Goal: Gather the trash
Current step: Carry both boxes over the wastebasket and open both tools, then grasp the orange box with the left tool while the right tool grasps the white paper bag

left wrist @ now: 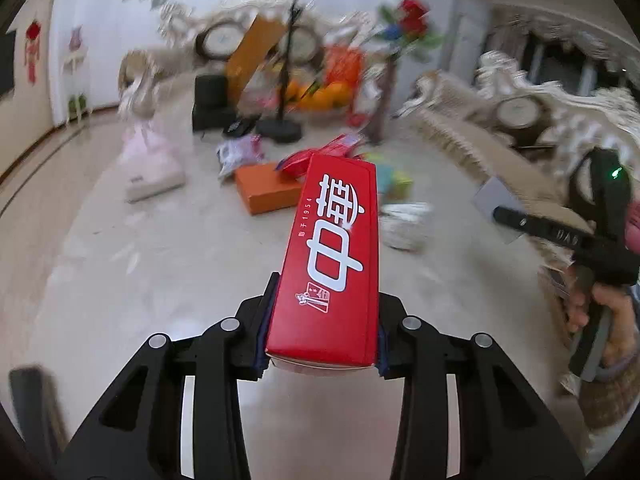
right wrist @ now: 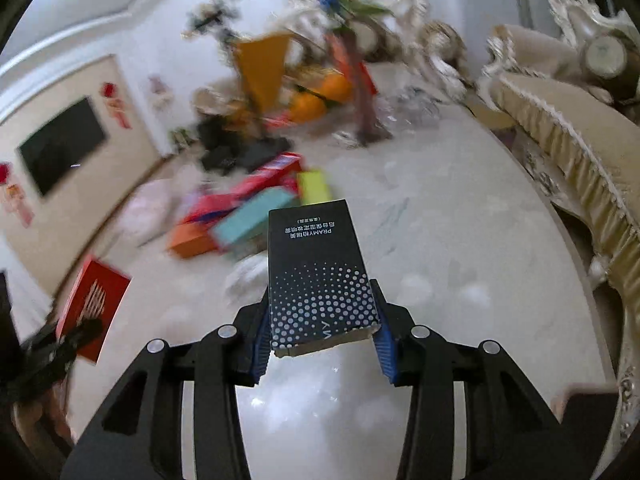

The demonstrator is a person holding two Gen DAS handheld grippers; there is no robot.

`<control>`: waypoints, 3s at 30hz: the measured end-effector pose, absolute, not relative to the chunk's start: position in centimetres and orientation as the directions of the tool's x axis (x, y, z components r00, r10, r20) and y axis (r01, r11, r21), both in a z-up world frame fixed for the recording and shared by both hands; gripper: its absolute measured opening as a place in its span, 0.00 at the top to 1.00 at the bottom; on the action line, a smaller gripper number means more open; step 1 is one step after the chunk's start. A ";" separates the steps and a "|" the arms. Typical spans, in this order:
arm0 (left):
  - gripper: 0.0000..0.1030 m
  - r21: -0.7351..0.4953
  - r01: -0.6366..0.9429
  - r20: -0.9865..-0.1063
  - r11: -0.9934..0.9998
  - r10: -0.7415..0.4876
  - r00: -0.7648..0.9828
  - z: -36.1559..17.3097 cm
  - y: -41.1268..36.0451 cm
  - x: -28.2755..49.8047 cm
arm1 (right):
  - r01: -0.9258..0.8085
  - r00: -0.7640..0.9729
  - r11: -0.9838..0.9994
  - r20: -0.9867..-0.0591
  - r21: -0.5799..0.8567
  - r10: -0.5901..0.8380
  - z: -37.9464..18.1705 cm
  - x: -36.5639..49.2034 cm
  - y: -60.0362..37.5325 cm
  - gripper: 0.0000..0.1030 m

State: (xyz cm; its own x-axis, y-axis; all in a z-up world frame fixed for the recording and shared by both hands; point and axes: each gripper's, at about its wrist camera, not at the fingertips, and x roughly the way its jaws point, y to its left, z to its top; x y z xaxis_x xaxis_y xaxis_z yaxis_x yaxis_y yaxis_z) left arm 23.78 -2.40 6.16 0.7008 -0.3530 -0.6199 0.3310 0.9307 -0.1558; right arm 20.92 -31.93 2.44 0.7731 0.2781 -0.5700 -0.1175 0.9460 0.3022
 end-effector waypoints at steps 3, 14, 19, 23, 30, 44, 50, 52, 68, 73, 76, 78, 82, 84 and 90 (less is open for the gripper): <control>0.63 -0.128 0.387 -0.588 0.913 -0.384 0.712 6.7 -1.9 16.9 | -0.195 0.764 0.922 -0.537 0.336 0.357 1.9 13.5 -30.8 0.60; 0.63 -0.291 0.412 -0.715 0.864 -0.482 0.507 -0.8 -1.9 1.2 | -0.224 0.510 0.864 -0.701 0.451 0.499 -5.2 -1.6 -25.0 0.60; 0.63 -0.293 0.399 -0.802 0.869 -0.451 0.392 -6.0 -3.2 0.5 | -0.198 0.412 0.899 -0.799 0.391 0.438 -9.1 -1.8 -22.9 0.60; 0.63 -0.293 0.380 -0.837 0.877 -0.427 0.341 -8.7 -3.5 0.6 | -0.181 0.386 0.914 -0.829 0.362 0.405 -10.9 -0.9 -22.3 0.60; 0.63 -0.285 0.378 -0.877 0.881 -0.399 0.268 -12.2 -4.0 0.5 | -0.159 0.327 0.937 -0.880 0.310 0.346 -14.6 -2.1 -22.0 0.60; 0.62 -0.247 0.389 -0.911 0.887 -0.350 0.218 -14.4 -5.2 0.6 | -0.140 0.275 0.951 -0.912 0.276 0.306 -17.1 -2.3 -22.4 0.60; 0.24 -0.217 0.361 -0.941 0.907 -0.293 0.169 -16.2 -5.4 1.7 | -0.148 0.232 0.951 -0.925 0.273 0.302 -18.4 -1.4 -22.1 0.43; 0.23 -0.211 0.360 -0.946 0.909 -0.283 0.160 -16.7 -5.5 1.9 | -0.145 0.228 0.955 -0.930 0.260 0.288 -18.7 -1.2 -22.1 0.38; 0.12 -0.239 0.517 -0.879 0.822 -0.409 0.243 -8.5 -3.9 2.0 | -0.270 0.347 0.919 -0.861 0.287 0.371 -9.6 0.2 -22.5 0.37; 0.12 -0.147 0.522 -0.750 0.840 -0.439 0.495 0.7 -2.1 4.1 | -0.307 0.609 0.934 -0.716 0.185 0.342 -1.4 3.4 -24.1 0.37; 0.12 -0.113 0.406 -0.674 0.907 -0.370 0.640 4.0 -0.5 8.1 | -0.244 0.755 0.961 -0.596 0.130 0.272 1.9 7.1 -25.3 0.37; 0.12 -0.101 0.302 -0.670 0.948 -0.290 0.684 4.9 0.2 11.9 | -0.200 0.803 0.972 -0.548 0.125 0.235 2.9 10.9 -25.9 0.29; 0.12 -0.123 0.184 -0.665 0.975 -0.219 0.714 5.6 0.4 19.3 | -0.142 0.801 0.976 -0.560 0.166 0.212 2.6 18.1 -26.1 0.27; 0.12 -0.139 0.132 -0.675 0.981 -0.191 0.713 5.5 0.5 23.6 | -0.126 0.789 0.979 -0.582 0.160 0.196 2.2 20.8 -26.3 0.27; 0.12 -0.087 0.013 -0.688 0.996 -0.070 0.723 4.1 -1.1 33.4 | -0.077 0.743 0.988 -0.654 0.131 0.144 0.6 28.1 -25.0 0.27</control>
State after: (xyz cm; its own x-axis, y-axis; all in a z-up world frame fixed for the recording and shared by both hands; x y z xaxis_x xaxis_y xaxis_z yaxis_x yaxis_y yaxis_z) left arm 33.45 -1.07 4.15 0.7225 -0.0697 -0.6878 0.0131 0.9961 -0.0871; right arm 28.07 -24.96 0.61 0.7430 0.1444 -0.6535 -0.0771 0.9884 0.1307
